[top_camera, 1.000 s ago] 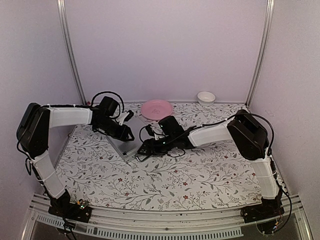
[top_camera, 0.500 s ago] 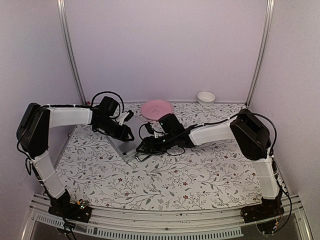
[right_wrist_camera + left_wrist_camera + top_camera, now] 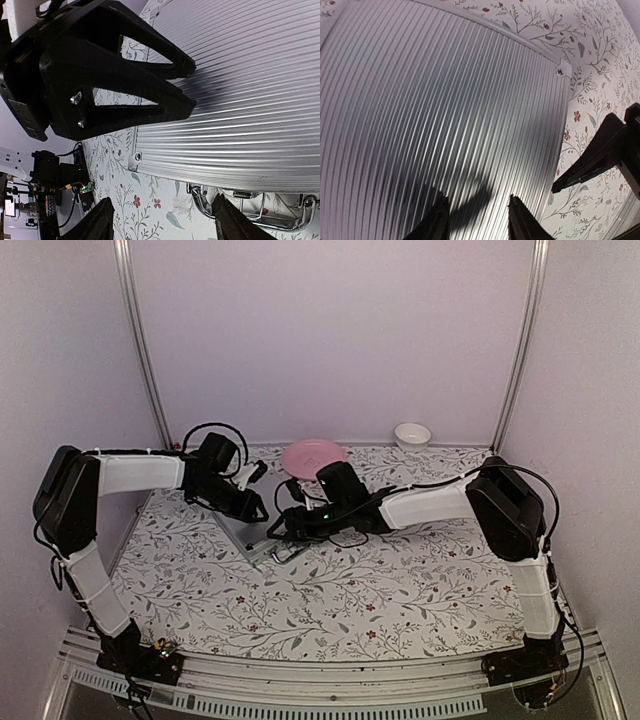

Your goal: Pack up texas hold em set

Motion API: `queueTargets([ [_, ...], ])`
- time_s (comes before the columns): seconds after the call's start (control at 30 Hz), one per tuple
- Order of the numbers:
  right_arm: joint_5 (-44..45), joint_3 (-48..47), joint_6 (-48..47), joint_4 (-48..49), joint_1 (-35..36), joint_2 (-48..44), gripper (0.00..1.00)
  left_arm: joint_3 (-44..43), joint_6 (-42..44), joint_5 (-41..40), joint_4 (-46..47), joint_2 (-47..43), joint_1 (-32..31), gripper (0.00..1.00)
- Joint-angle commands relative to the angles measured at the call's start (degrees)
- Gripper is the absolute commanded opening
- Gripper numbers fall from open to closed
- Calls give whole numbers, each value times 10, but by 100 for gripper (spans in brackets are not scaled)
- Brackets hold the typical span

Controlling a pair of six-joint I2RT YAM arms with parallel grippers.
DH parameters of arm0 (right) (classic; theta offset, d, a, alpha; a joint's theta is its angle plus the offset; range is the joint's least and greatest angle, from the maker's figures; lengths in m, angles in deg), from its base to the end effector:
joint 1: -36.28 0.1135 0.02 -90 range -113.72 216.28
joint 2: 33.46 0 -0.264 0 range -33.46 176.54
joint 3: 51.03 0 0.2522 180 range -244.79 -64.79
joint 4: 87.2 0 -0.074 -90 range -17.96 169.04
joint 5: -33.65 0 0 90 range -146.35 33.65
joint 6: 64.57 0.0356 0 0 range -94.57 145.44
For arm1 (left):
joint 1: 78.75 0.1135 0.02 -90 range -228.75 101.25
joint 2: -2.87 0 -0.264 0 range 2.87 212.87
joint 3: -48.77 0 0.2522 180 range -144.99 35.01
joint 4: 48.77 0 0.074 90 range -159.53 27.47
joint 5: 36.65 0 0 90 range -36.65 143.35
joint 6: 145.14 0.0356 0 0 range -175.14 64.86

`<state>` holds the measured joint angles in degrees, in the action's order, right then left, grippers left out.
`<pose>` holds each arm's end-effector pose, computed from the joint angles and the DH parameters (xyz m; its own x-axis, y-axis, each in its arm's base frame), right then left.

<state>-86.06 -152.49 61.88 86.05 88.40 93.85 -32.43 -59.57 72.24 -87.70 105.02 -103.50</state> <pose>0.2902 0.4018 0.1570 -0.8257 -0.2210 -0.5190 -0.5611 0.4165 0.7153 0.3268 -0.1633 0.1883 -0.8252 0.2999 -0.4787 0.4814 0.8168 -0.3180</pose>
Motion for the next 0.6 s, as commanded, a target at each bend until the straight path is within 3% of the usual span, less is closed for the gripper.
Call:
queueTargets([
  [0.0, 10, 9, -1, 17, 1, -32, 68, 0, 7, -21, -27, 11, -3, 41],
  [0.3, 77, 43, -26, -30, -11, -45, 69, 0, 7, -19, -25, 9, -6, 41],
  [0.57, 83, 35, -38, -50, -11, -21, 70, 0, 8, -20, -25, 11, -7, 41],
])
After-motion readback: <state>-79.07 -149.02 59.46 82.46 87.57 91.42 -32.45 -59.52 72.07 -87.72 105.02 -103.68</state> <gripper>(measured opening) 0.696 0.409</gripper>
